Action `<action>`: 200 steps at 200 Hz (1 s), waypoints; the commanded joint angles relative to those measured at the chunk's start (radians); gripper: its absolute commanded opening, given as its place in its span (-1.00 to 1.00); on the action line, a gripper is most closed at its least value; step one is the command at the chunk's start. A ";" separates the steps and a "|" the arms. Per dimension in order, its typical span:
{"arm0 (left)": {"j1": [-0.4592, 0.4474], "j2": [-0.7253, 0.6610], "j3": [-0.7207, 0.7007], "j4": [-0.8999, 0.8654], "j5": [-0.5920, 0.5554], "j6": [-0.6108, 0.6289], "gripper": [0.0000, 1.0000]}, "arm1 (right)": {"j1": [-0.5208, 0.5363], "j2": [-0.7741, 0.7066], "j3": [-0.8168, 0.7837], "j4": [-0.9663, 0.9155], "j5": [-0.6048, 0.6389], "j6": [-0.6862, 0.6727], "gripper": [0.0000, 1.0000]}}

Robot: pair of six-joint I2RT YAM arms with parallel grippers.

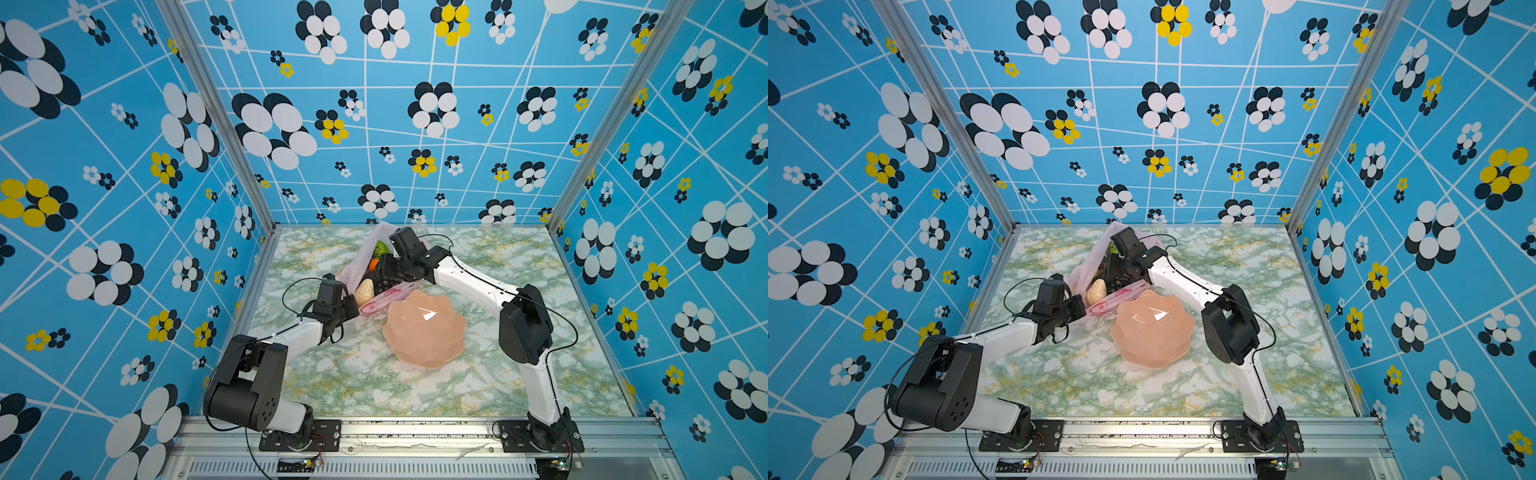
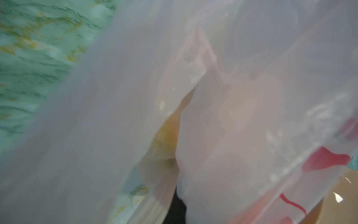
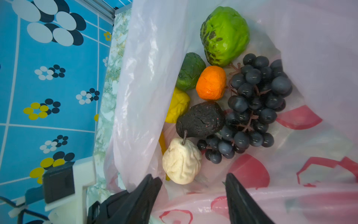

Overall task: Take fruits out of the plastic bag
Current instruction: Pick up the fruit from the plastic bag.

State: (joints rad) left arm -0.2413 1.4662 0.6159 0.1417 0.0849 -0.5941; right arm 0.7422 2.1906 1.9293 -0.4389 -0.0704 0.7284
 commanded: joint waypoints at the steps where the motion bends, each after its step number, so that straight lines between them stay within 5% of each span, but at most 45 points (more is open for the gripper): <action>1: 0.007 0.013 0.003 -0.010 0.012 -0.010 -0.99 | 0.006 0.073 0.058 0.034 -0.031 0.055 0.08; 77: 0.007 0.011 0.006 -0.017 0.008 -0.004 -0.99 | 0.006 0.280 0.276 0.000 -0.049 0.119 -0.34; 137: 0.007 0.006 0.007 -0.019 0.010 0.001 -0.99 | 0.006 0.307 0.315 -0.036 -0.036 0.099 -0.70; 200: 0.013 -0.007 0.007 -0.028 0.004 0.011 -1.00 | 0.022 0.301 0.315 -0.062 -0.018 0.082 -0.79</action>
State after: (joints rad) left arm -0.2413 1.4662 0.6159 0.1406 0.0872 -0.5934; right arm 0.7464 2.4851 2.2173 -0.4648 -0.1081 0.8265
